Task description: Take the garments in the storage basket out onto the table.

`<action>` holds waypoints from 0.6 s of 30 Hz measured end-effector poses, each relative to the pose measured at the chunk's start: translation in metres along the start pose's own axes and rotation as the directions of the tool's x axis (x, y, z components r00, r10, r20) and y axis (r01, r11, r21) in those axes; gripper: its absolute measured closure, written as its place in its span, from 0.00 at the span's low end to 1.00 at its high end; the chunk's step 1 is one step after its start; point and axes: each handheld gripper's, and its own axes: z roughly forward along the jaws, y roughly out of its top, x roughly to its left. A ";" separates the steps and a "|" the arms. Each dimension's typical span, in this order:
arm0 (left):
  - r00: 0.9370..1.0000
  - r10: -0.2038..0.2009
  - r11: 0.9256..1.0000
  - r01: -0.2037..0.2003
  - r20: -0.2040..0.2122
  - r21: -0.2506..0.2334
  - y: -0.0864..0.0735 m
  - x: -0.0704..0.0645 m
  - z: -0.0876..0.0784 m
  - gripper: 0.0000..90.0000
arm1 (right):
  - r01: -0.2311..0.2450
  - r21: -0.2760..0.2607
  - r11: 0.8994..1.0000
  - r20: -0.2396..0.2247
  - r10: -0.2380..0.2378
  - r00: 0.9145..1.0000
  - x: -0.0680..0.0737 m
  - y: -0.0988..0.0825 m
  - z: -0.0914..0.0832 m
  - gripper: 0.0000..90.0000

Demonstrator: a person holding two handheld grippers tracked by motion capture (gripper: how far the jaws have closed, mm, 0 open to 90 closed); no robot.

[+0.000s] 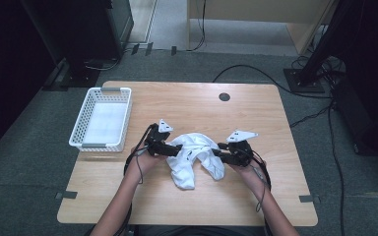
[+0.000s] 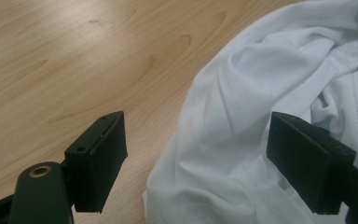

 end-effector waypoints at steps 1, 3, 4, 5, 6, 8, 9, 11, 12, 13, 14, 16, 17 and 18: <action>1.000 -0.003 1.000 0.003 0.000 -0.003 0.002 0.001 0.000 0.23 | 0.000 -0.003 1.000 -0.004 0.000 1.000 0.001 0.001 0.000 0.69; 1.000 0.002 1.000 -0.002 -0.001 -0.009 0.007 0.002 0.001 0.23 | -0.005 -0.009 1.000 -0.010 0.005 1.000 0.003 0.002 -0.001 0.68; 1.000 0.004 1.000 -0.004 -0.004 -0.008 0.009 0.002 0.002 0.23 | -0.001 -0.014 1.000 -0.013 0.001 1.000 0.003 0.003 -0.002 0.68; 1.000 0.007 1.000 -0.007 -0.005 -0.008 0.011 0.003 0.003 0.23 | -0.006 -0.015 1.000 -0.017 0.005 1.000 0.004 0.004 -0.002 0.68; 1.000 0.007 1.000 -0.007 -0.008 -0.006 0.012 0.004 0.004 0.23 | -0.004 -0.018 1.000 -0.025 0.003 1.000 0.005 0.004 -0.003 0.68; 1.000 0.005 1.000 -0.005 -0.015 0.000 0.014 0.006 0.008 0.23 | -0.007 -0.018 1.000 -0.038 0.007 0.999 0.007 0.005 -0.003 0.68; 1.000 0.004 1.000 -0.004 -0.015 0.003 0.015 0.007 0.011 0.23 | -0.003 -0.018 1.000 -0.038 0.002 0.999 0.008 0.005 -0.003 0.68; 1.000 0.005 1.000 -0.005 -0.020 0.017 0.015 0.008 0.016 0.23 | 0.002 -0.016 1.000 -0.045 -0.002 0.999 0.010 0.005 -0.002 0.68; 1.000 0.008 1.000 -0.007 -0.020 0.023 0.014 0.009 0.018 0.23 | 0.004 -0.016 1.000 -0.047 -0.005 0.999 0.011 0.005 -0.002 0.68; 1.000 0.008 1.000 -0.008 -0.021 0.030 0.014 0.009 0.020 0.23 | 0.008 -0.012 1.000 -0.051 -0.008 0.999 0.012 0.005 -0.001 0.68; 1.000 0.007 0.999 -0.006 -0.024 0.034 0.013 0.009 0.023 0.23 | 0.011 -0.010 1.000 -0.055 -0.012 0.998 0.013 0.004 0.000 0.68; 0.999 0.013 0.999 -0.012 -0.029 0.047 0.011 0.010 0.028 0.23 | 0.012 -0.001 1.000 -0.062 -0.012 0.998 0.014 0.003 0.002 0.68; 0.999 0.012 0.998 -0.010 -0.030 0.054 0.010 0.011 0.030 0.23 | 0.014 0.006 1.000 -0.063 -0.014 0.998 0.014 0.002 0.004 0.69; 0.999 0.010 0.998 -0.008 -0.032 0.061 0.008 0.012 0.032 0.23 | 0.013 0.014 1.000 -0.067 -0.012 0.998 0.015 0.001 0.006 0.69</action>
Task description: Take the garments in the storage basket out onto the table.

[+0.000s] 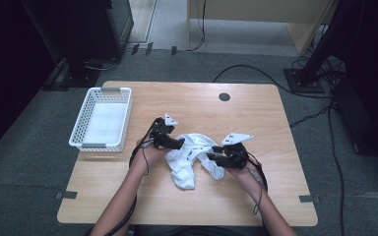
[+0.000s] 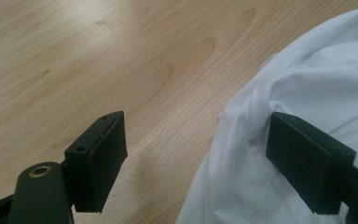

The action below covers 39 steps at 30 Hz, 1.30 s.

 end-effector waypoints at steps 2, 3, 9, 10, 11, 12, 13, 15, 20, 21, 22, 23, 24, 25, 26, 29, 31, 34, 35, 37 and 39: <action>1.000 -0.004 1.000 0.004 -0.001 0.009 -0.003 0.001 0.004 0.23 | 0.001 0.015 1.000 -0.010 -0.001 1.000 0.000 -0.002 0.004 0.70; 1.000 -0.007 1.000 0.007 -0.002 0.014 -0.005 0.002 0.006 0.23 | 0.000 0.026 1.000 -0.014 0.000 1.000 0.000 -0.004 0.006 0.70; 1.000 -0.017 1.000 0.017 0.001 0.010 -0.009 0.003 0.008 0.23 | 0.000 0.070 0.998 -0.025 0.002 1.000 0.000 -0.012 0.017 0.71; 1.000 -0.017 1.000 0.017 0.000 0.007 -0.010 0.003 0.008 0.23 | -0.002 0.076 0.997 -0.026 0.004 1.000 -0.001 -0.014 0.019 0.71; 1.000 -0.017 1.000 0.017 -0.002 0.008 -0.010 0.003 0.008 0.23 | -0.003 0.085 0.996 -0.025 0.005 1.000 -0.001 -0.016 0.021 0.71; 1.000 -0.013 1.000 0.013 -0.003 0.010 -0.011 0.003 0.008 0.23 | -0.001 0.089 0.996 -0.025 0.003 1.000 -0.002 -0.017 0.022 0.71; 1.000 -0.013 1.000 0.013 -0.003 0.007 -0.012 0.002 0.007 0.23 | -0.004 0.098 0.995 -0.024 0.006 1.000 -0.002 -0.018 0.024 0.71; 1.000 -0.016 1.000 0.016 -0.001 0.002 -0.014 0.001 0.007 0.23 | -0.005 0.096 0.995 -0.027 0.007 1.000 -0.004 -0.020 0.026 0.71; 1.000 -0.010 1.000 0.010 -0.003 0.003 -0.018 -0.001 0.003 0.23 | -0.011 0.088 0.996 -0.010 0.012 1.000 -0.009 -0.020 0.025 0.71; 1.000 -0.008 1.000 0.008 -0.004 0.001 -0.019 -0.002 0.002 0.23 | -0.011 0.086 0.996 -0.006 0.011 1.000 -0.010 -0.021 0.025 0.71; 1.000 -0.002 1.000 0.002 -0.005 0.002 -0.020 -0.003 0.002 0.23 | -0.010 0.085 0.996 0.001 0.010 1.000 -0.011 -0.021 0.025 0.71; 1.000 -0.001 1.000 0.001 -0.006 0.000 -0.020 -0.004 0.001 0.23 | -0.005 0.082 0.997 0.006 0.005 1.000 -0.012 -0.021 0.025 0.71; 1.000 0.006 1.000 -0.005 -0.008 0.003 -0.020 -0.004 0.001 0.23 | -0.007 0.083 0.997 0.013 0.006 1.000 -0.013 -0.021 0.025 0.71; 1.000 0.011 1.000 -0.011 -0.010 0.009 -0.021 -0.005 0.000 0.23 | -0.008 0.081 0.997 0.020 0.006 1.000 -0.014 -0.021 0.025 0.71; 1.000 0.018 1.000 -0.018 -0.012 0.010 -0.021 -0.006 -0.001 0.23 | -0.003 0.079 0.997 0.025 0.001 1.000 -0.015 -0.021 0.025 0.71; 0.999 0.029 0.999 -0.028 -0.014 0.014 -0.022 -0.009 -0.003 0.23 | -0.011 0.073 0.997 0.034 0.009 0.999 -0.019 -0.021 0.025 0.71; 0.999 0.034 0.999 -0.034 -0.013 0.016 -0.023 -0.011 -0.004 0.23 | -0.012 0.071 0.997 0.039 0.009 0.999 -0.021 -0.021 0.025 0.71; 0.999 0.033 0.999 -0.033 -0.012 0.013 -0.024 -0.013 -0.005 0.23 | -0.010 0.066 0.998 0.043 0.007 0.999 -0.024 -0.021 0.025 0.70; 0.999 0.032 0.999 -0.032 -0.011 0.013 -0.025 -0.013 -0.005 0.23 | -0.013 0.066 0.998 0.043 0.010 0.999 -0.024 -0.021 0.025 0.71; 0.999 0.031 0.999 -0.031 -0.009 0.008 -0.026 -0.015 -0.006 0.23 | -0.009 0.067 0.998 0.047 0.006 0.999 -0.025 -0.020 0.025 0.70; 0.999 0.033 0.999 -0.033 -0.008 0.008 -0.028 -0.016 -0.007 0.23 | -0.008 0.065 0.998 0.048 0.005 0.999 -0.027 -0.019 0.027 0.70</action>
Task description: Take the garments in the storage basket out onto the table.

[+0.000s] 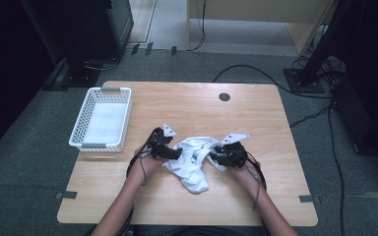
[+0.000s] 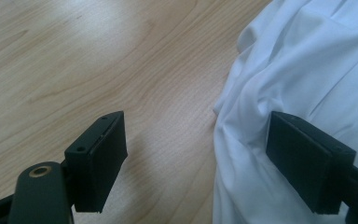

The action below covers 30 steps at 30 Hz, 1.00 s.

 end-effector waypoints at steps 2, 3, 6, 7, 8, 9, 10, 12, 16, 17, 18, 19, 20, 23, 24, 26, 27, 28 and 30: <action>1.000 0.000 1.000 0.000 0.001 -0.001 -0.002 -0.002 -0.001 0.23 | 0.001 -0.001 1.000 0.001 -0.001 1.000 -0.001 0.001 0.001 0.70; 1.000 -0.001 1.000 0.001 0.002 -0.003 -0.003 -0.003 -0.002 0.23 | -0.001 -0.002 1.000 0.002 0.001 1.000 -0.002 0.002 0.002 0.70; 1.000 0.005 1.000 -0.005 0.005 -0.001 -0.005 -0.007 -0.004 0.23 | 0.002 -0.005 1.000 0.003 -0.002 1.000 -0.004 0.003 0.004 0.69; 1.000 0.008 1.000 -0.008 0.006 0.001 -0.005 -0.008 -0.005 0.23 | 0.008 -0.006 1.000 0.004 -0.008 1.000 -0.005 0.004 0.004 0.69; 1.000 0.009 1.000 -0.009 0.007 0.000 -0.006 -0.009 -0.005 0.23 | 0.005 -0.007 1.000 0.005 -0.005 1.000 -0.005 0.005 0.005 0.69; 1.000 0.012 1.000 -0.012 0.009 0.002 -0.006 -0.011 -0.006 0.23 | 0.008 -0.009 1.000 0.006 -0.008 1.000 -0.005 0.005 0.006 0.69; 1.000 0.012 1.000 -0.012 0.012 0.001 -0.007 -0.012 -0.006 0.23 | 0.007 -0.009 1.000 0.004 -0.007 1.000 -0.006 0.006 0.007 0.68; 1.000 0.016 1.000 -0.016 0.016 0.002 -0.008 -0.015 -0.007 0.23 | 0.012 -0.013 1.000 0.008 -0.011 1.000 -0.006 0.007 0.008 0.67; 0.999 0.028 1.000 -0.029 0.042 0.010 -0.009 -0.021 -0.010 0.23 | 0.008 -0.017 1.000 0.009 -0.008 1.000 -0.006 0.009 0.010 0.64; 0.998 0.031 0.999 -0.032 0.048 0.011 -0.009 -0.023 -0.010 0.23 | 0.012 -0.020 1.000 0.011 -0.012 1.000 -0.006 0.009 0.011 0.63; 0.998 0.034 0.999 -0.035 0.053 0.012 -0.009 -0.024 -0.010 0.23 | 0.014 -0.022 1.000 0.013 -0.013 1.000 -0.006 0.009 0.011 0.62; 0.998 0.041 0.999 -0.041 0.055 0.011 -0.009 -0.024 -0.011 0.23 | 0.013 -0.022 1.000 0.012 -0.012 1.000 -0.006 0.010 0.011 0.62; 0.998 0.038 0.999 -0.038 0.059 0.010 -0.008 -0.025 -0.011 0.23 | 0.012 -0.023 1.000 0.012 -0.012 1.000 -0.006 0.010 0.011 0.61; 0.997 0.033 0.999 -0.033 0.068 0.002 -0.006 -0.023 -0.013 0.23 | 0.015 -0.021 1.000 0.011 -0.014 1.000 -0.004 0.010 0.010 0.58; 0.997 0.031 1.000 -0.030 0.071 -0.006 -0.004 -0.023 -0.014 0.23 | 0.018 -0.020 1.000 0.009 -0.018 1.000 -0.004 0.011 0.008 0.58; 0.996 0.027 1.000 -0.026 0.080 -0.015 -0.001 -0.022 -0.017 0.23 | 0.018 -0.019 1.000 0.009 -0.018 1.000 -0.003 0.011 0.004 0.58; 0.996 0.029 0.999 -0.028 0.085 -0.019 0.001 -0.021 -0.018 0.23 | 0.014 -0.021 1.000 0.006 -0.014 1.000 -0.002 0.012 0.002 0.58; 0.996 0.034 0.999 -0.032 0.087 -0.025 0.003 -0.021 -0.019 0.23 | 0.013 -0.023 1.000 0.005 -0.013 1.000 -0.002 0.012 -0.001 0.58; 0.996 0.043 0.999 -0.040 0.084 -0.034 0.008 -0.021 -0.021 0.23 | 0.013 -0.029 0.999 0.007 -0.013 1.000 -0.001 0.013 -0.008 0.58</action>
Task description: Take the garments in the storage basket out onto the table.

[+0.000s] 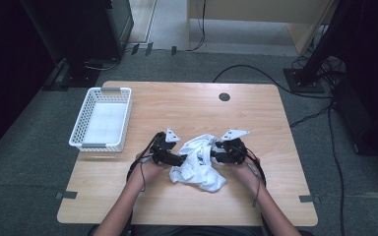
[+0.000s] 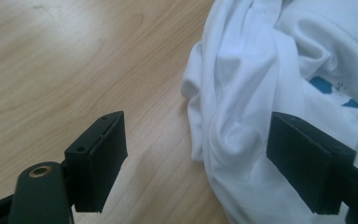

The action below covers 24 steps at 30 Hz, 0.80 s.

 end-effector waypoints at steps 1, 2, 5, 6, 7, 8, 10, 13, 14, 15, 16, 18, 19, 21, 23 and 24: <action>1.000 -0.001 1.000 0.001 -0.001 -0.008 0.003 0.001 -0.001 0.23 | 0.000 -0.004 1.000 0.003 0.000 1.000 0.000 0.001 -0.003 0.58; 1.000 -0.006 1.000 0.006 0.002 -0.015 0.005 0.002 -0.001 0.23 | 0.001 -0.009 1.000 0.005 -0.001 1.000 0.000 0.002 -0.006 0.58; 1.000 0.004 1.000 -0.004 -0.004 -0.017 0.013 0.003 0.001 0.23 | -0.005 -0.022 1.000 0.002 0.005 1.000 0.002 0.005 -0.016 0.58; 1.000 0.006 1.000 -0.006 -0.006 -0.020 0.016 0.004 0.002 0.23 | -0.009 -0.027 1.000 -0.001 0.009 1.000 0.003 0.006 -0.018 0.58; 1.000 0.007 1.000 -0.007 -0.008 -0.021 0.018 0.005 0.002 0.23 | -0.003 -0.032 0.999 0.000 0.003 1.000 0.004 0.007 -0.020 0.58; 1.000 0.005 1.000 -0.005 -0.011 -0.024 0.021 0.007 0.003 0.23 | -0.001 -0.037 0.999 0.000 0.001 1.000 0.005 0.008 -0.022 0.58; 1.000 0.000 1.000 -0.001 -0.015 -0.024 0.023 0.009 0.005 0.23 | -0.001 -0.038 0.999 -0.003 0.001 1.000 0.006 0.009 -0.024 0.58; 1.000 0.007 1.000 -0.007 -0.024 -0.016 0.029 0.012 0.011 0.23 | 0.009 -0.047 0.999 -0.018 -0.010 1.000 0.013 0.012 -0.027 0.58; 1.000 0.007 1.000 -0.007 -0.020 -0.016 0.031 0.013 0.013 0.23 | 0.009 -0.045 0.999 -0.021 -0.010 1.000 0.015 0.012 -0.027 0.58; 1.000 0.009 1.000 -0.010 -0.020 -0.013 0.031 0.013 0.015 0.23 | 0.012 -0.042 0.999 -0.025 -0.013 1.000 0.018 0.013 -0.027 0.57; 1.000 0.007 1.000 -0.008 -0.021 -0.011 0.032 0.014 0.016 0.23 | 0.013 -0.039 0.999 -0.029 -0.014 0.999 0.020 0.013 -0.026 0.57; 1.000 0.002 1.000 -0.002 -0.017 -0.015 0.033 0.015 0.020 0.23 | 0.017 -0.032 0.999 -0.037 -0.018 0.999 0.023 0.012 -0.024 0.56; 1.000 -0.006 1.000 0.006 -0.014 -0.020 0.033 0.015 0.022 0.23 | 0.016 -0.029 0.999 -0.042 -0.018 0.999 0.024 0.012 -0.023 0.56; 1.000 -0.005 1.000 0.005 -0.013 -0.010 0.033 0.016 0.027 0.23 | 0.017 -0.019 1.000 -0.052 -0.018 0.999 0.027 0.010 -0.019 0.54; 1.000 -0.001 1.000 0.001 -0.019 0.000 0.032 0.016 0.031 0.23 | 0.019 -0.006 1.000 -0.061 -0.020 0.998 0.029 0.007 -0.014 0.52; 1.000 0.003 1.000 -0.003 -0.022 0.006 0.031 0.015 0.034 0.23 | 0.017 0.002 1.000 -0.067 -0.017 0.998 0.030 0.005 -0.012 0.52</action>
